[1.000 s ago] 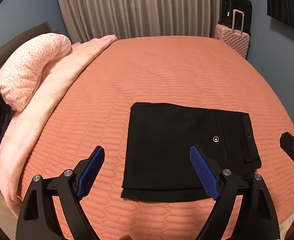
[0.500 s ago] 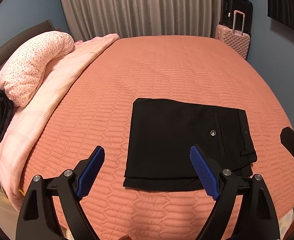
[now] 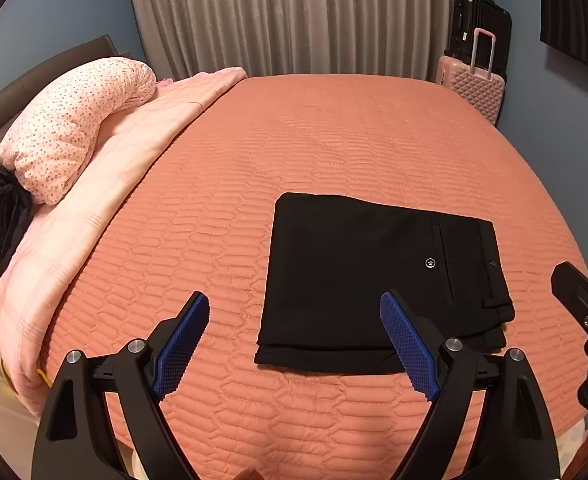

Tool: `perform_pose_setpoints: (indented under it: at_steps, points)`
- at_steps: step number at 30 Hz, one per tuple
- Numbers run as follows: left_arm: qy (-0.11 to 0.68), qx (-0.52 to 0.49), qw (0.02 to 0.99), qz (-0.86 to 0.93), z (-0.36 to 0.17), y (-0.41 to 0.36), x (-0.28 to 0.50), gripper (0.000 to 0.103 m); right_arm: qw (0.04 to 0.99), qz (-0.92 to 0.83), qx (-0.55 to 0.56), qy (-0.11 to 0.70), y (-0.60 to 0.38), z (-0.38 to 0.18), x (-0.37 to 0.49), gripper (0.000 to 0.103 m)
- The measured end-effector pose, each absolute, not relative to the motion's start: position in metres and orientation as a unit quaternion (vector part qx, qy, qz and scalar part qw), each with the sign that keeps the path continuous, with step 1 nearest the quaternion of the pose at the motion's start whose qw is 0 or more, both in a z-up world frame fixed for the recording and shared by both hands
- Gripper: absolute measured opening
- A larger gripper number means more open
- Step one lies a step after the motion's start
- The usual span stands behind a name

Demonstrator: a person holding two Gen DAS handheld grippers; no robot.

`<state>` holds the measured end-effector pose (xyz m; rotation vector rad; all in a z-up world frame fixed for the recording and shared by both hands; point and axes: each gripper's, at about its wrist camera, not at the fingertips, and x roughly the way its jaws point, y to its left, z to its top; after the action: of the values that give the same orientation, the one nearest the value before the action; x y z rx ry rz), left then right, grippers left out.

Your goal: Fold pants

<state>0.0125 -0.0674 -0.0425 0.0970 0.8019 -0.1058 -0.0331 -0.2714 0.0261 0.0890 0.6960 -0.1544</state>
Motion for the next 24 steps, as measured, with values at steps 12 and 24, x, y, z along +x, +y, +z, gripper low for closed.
perform_pose_setpoints:
  at_steps: [12,24]
  points:
    - [0.374,0.029,0.924,-0.071,-0.029,-0.062,0.006,0.086,0.938,-0.069,0.038,0.337,-0.261,0.026,-0.035,0.098]
    - [0.373,0.046,0.924,-0.075,-0.021,-0.069,-0.001,0.086,0.940,-0.077,0.040,0.330,-0.263,0.030,-0.037,0.098]
